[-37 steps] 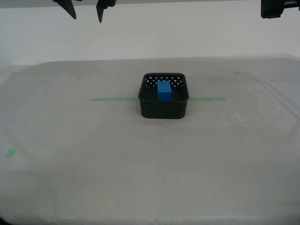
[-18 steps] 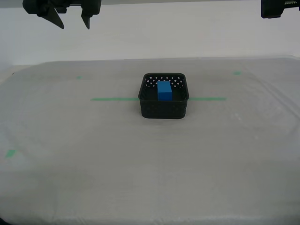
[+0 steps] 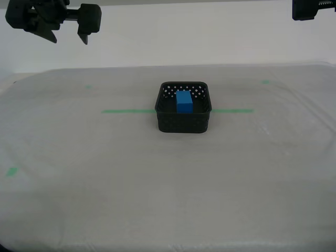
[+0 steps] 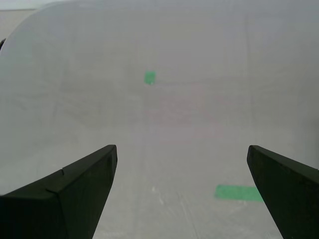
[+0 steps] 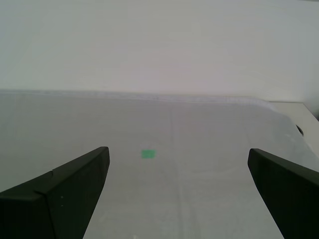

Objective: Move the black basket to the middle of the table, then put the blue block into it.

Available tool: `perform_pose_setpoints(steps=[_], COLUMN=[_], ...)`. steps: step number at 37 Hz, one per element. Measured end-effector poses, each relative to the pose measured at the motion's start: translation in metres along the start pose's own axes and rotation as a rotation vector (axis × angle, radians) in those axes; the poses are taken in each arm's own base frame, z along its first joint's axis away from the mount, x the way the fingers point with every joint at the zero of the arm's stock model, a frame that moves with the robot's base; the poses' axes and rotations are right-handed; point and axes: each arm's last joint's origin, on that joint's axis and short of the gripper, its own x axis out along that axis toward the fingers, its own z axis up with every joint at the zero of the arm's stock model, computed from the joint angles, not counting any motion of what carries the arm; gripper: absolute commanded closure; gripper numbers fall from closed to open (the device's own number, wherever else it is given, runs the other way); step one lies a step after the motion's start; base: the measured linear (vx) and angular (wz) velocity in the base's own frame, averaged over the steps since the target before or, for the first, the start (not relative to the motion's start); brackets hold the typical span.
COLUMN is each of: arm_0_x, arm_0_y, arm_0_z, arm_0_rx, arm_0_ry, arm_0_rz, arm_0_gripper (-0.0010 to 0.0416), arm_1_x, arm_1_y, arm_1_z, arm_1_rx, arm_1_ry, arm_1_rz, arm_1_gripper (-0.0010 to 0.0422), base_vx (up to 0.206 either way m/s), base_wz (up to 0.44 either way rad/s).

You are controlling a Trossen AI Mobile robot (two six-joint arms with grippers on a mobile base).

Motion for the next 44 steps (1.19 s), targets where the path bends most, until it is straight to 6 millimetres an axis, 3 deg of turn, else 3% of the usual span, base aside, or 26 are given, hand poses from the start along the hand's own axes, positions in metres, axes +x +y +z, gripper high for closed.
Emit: perform_pose_setpoints(steps=[8, 44], arm_0_x=[0.000, 0.000], arm_0_y=[0.000, 0.000], arm_0_z=[0.000, 0.000], arm_0_rx=[0.000, 0.000], arm_0_ry=[0.000, 0.000], arm_0_rz=[0.000, -0.001], arm_0_gripper=[0.0016, 0.0016], arm_1_x=[-0.005, -0.005], arm_1_y=[0.003, 0.004], arm_1_z=[-0.011, -0.012], arm_1_rx=[0.001, 0.001], arm_1_ry=[0.009, 0.016], arm_1_rz=[0.002, 0.004], arm_1_gripper=[0.0055, 0.0055], base_vx=[0.000, 0.000], base_wz=[0.000, 0.000])
